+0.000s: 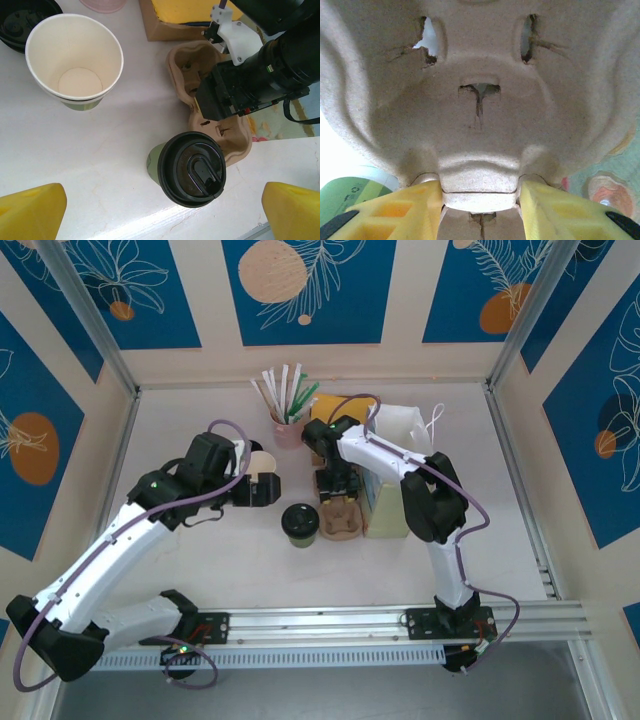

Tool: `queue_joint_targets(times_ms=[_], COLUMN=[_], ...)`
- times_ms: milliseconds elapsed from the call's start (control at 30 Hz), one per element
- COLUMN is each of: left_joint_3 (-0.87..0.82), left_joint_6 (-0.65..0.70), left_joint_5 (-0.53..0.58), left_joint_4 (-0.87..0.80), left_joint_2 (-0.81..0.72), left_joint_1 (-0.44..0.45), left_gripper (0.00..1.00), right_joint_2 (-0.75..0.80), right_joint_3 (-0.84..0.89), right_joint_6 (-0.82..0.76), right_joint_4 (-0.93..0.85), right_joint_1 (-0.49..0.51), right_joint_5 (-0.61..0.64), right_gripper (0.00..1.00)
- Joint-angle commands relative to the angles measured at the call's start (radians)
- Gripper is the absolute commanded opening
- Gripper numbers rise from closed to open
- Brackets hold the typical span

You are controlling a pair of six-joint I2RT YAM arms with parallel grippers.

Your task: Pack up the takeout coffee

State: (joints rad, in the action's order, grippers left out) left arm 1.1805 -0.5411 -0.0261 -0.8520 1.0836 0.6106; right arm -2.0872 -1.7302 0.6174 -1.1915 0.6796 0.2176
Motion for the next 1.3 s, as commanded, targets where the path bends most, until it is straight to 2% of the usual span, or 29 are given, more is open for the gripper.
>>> queue_joint_targets(times_ms=[0, 300, 967, 1267], left_joint_3=[0.007, 0.014, 0.013, 0.016], left_joint_6=[0.014, 0.014, 0.012, 0.013], left_joint_5=[-0.018, -0.024, -0.025, -0.025], left_joint_4=[0.016, 0.021, 0.018, 0.018], left_joint_2=[0.002, 0.017, 0.013, 0.017], left_joint_1=[-0.009, -0.008, -0.009, -0.009], left_gripper=[1.00, 1.00, 1.00, 1.00], right_joint_2=[0.030, 0.034, 0.030, 0.038], right_joint_3=[0.037, 0.043, 0.034, 0.032], right_joint_6=[-0.011, 0.012, 0.005, 0.008], right_joint_4=[-0.012, 0.013, 0.021, 0.020], right_joint_1=[-0.012, -0.013, -0.034, -0.031], right_joint_5=[-0.002, -0.038, -0.035, -0.041], right_gripper=[0.45, 0.45, 0.48, 0.39])
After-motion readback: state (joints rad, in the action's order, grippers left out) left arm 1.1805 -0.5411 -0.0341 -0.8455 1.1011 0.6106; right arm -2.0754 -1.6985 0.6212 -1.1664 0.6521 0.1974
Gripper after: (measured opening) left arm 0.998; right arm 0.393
